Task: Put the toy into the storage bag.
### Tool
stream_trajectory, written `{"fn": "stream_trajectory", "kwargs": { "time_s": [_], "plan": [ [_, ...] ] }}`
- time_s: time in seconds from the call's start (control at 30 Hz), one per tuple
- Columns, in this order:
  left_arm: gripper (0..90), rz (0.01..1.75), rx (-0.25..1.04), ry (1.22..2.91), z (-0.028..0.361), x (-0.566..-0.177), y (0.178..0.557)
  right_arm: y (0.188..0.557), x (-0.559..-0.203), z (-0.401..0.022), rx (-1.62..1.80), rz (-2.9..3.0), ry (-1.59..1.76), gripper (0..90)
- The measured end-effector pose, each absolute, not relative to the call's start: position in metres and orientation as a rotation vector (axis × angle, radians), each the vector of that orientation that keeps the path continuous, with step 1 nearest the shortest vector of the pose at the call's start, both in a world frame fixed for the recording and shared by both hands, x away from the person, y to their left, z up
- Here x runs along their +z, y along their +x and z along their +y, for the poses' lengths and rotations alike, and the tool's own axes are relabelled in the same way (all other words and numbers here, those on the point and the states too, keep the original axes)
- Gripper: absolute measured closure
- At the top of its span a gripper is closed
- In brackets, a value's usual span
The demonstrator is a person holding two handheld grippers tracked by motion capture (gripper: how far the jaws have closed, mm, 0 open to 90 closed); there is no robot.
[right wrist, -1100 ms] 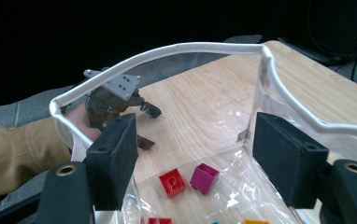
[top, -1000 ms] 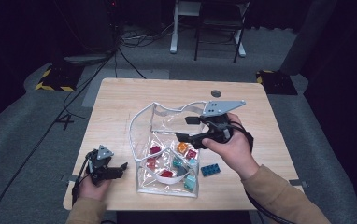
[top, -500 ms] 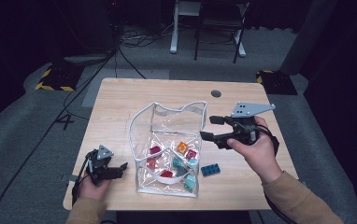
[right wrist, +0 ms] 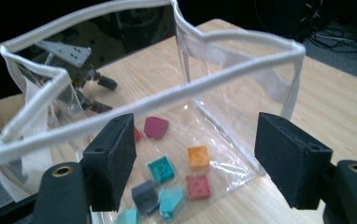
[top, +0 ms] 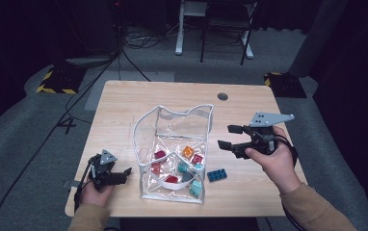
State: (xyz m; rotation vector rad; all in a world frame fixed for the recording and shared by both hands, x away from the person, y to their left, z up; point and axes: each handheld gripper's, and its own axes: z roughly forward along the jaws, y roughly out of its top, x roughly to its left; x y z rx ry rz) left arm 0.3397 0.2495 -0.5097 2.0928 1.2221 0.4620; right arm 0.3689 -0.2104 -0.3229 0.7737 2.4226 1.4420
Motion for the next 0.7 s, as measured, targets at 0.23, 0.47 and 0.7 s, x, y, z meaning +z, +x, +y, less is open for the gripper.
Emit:
{"fn": "stream_trajectory", "kwargs": {
  "time_s": [0.23, 0.47, 0.7],
  "plan": [
    [17.3, 1.222, 0.462, 2.093, 0.249, -0.51, 0.34, 0.37, -0.347, -0.22, 1.412, 2.445, 0.812, 29.5],
    [17.3, 1.222, 0.462, 2.093, 0.249, -0.51, 0.34, 0.371, -0.371, -0.223, 1.379, 2.474, 0.844, 29.2],
    [17.3, 1.222, 0.462, 2.092, 0.249, -0.51, 0.34, 0.369, -0.396, -0.225, 1.355, 2.503, 0.879, 28.6]
  ]
}}
